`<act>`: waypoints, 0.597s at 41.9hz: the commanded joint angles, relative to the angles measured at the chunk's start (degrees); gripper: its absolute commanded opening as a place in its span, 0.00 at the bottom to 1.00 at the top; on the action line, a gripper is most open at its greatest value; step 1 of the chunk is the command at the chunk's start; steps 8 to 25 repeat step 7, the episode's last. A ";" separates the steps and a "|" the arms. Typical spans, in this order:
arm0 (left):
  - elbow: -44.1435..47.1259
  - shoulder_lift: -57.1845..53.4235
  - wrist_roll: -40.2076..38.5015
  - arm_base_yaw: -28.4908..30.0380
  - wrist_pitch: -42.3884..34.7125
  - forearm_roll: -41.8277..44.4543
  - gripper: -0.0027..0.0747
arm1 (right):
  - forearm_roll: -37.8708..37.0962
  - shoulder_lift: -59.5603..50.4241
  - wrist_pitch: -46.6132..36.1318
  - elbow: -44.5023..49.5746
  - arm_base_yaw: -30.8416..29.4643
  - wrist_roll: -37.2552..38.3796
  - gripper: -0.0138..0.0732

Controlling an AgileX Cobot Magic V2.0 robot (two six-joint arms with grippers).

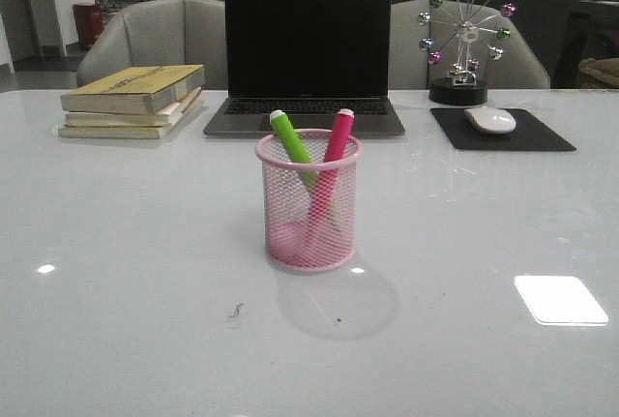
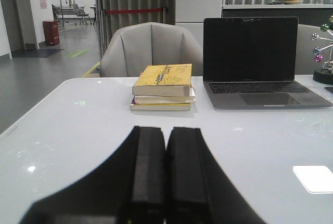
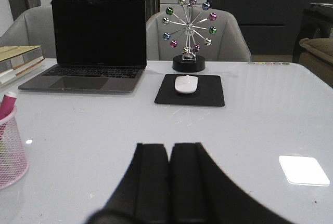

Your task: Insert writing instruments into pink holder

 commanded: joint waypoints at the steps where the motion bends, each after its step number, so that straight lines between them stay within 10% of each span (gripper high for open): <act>1: 0.27 -1.10 0.00 -0.25 -5.27 -0.55 0.15 | 0.13 -1.12 -5.56 -0.36 -0.46 -0.15 0.22; 25: 0.27 -1.10 0.00 -0.25 -5.27 -0.55 0.15 | 0.13 -1.12 -5.56 -0.36 -0.46 -0.15 0.22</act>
